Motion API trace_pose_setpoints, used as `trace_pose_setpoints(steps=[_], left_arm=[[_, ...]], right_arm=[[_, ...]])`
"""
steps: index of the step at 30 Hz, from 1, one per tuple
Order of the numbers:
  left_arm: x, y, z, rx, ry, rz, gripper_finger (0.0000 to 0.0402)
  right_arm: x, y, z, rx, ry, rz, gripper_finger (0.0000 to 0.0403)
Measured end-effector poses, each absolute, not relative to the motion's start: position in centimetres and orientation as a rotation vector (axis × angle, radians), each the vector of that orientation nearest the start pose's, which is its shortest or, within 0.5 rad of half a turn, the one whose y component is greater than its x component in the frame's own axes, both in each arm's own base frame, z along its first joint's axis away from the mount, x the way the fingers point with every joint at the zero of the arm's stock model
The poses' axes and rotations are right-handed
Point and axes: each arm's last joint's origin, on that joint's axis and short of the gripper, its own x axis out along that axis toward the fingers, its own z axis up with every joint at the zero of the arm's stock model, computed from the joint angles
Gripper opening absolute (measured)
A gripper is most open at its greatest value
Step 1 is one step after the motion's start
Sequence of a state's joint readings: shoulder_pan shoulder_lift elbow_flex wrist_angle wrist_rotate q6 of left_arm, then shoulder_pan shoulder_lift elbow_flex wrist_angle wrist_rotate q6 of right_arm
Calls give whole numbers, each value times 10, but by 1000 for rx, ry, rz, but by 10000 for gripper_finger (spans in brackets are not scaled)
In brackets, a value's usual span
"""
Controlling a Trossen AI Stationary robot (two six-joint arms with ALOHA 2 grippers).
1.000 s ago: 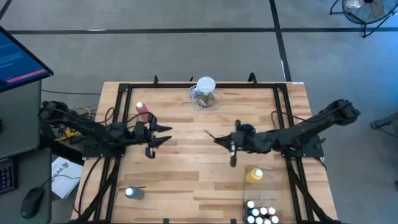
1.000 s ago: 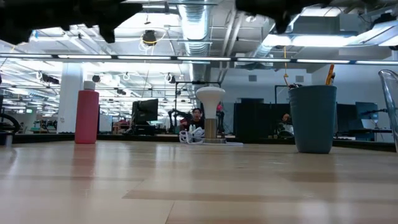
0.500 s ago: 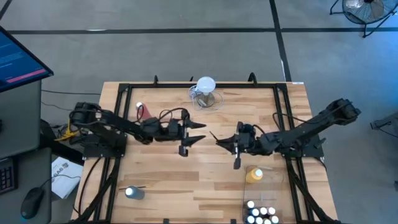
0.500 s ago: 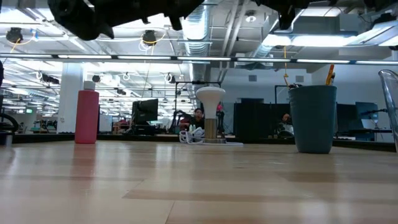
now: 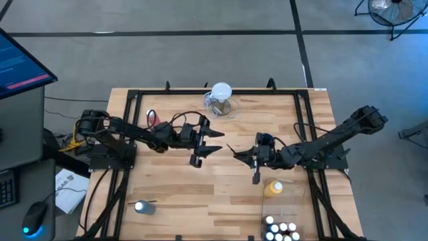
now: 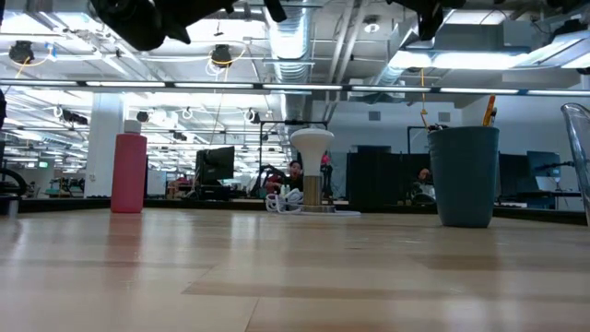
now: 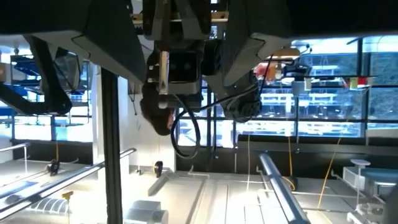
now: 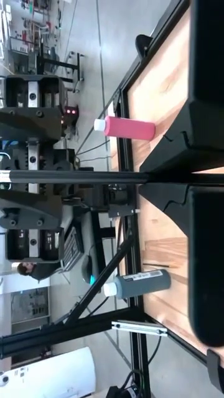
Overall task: Pick & Place Paint Supplies
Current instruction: Put the black silver paintbrush into the blue cup
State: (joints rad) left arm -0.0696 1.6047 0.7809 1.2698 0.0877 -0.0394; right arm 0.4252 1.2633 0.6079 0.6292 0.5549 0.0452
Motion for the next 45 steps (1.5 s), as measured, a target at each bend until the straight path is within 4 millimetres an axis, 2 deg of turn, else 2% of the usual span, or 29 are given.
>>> trace_pose_setpoints(steps=[10, 16, 19, 27, 37, 45], left_arm=[[326, -29, 271, -56, -445, -185, 198], [326, -28, 272, -69, -452, -139, 198], [331, -27, 275, -96, -452, -140, 198], [357, -31, 262, -123, -411, -159, 198], [355, -32, 260, -120, -407, -158, 198], [355, -32, 260, -122, -406, -157, 161]], right_arm=[[248, 90, 251, 28, 23, -153, 5], [249, 86, 250, 22, 34, -169, 5], [249, 86, 249, 22, 34, -170, 5], [249, 87, 250, 7, 35, -166, 5], [245, 94, 247, -21, 59, -224, 5], [245, 93, 247, -19, 57, -229, 5]])
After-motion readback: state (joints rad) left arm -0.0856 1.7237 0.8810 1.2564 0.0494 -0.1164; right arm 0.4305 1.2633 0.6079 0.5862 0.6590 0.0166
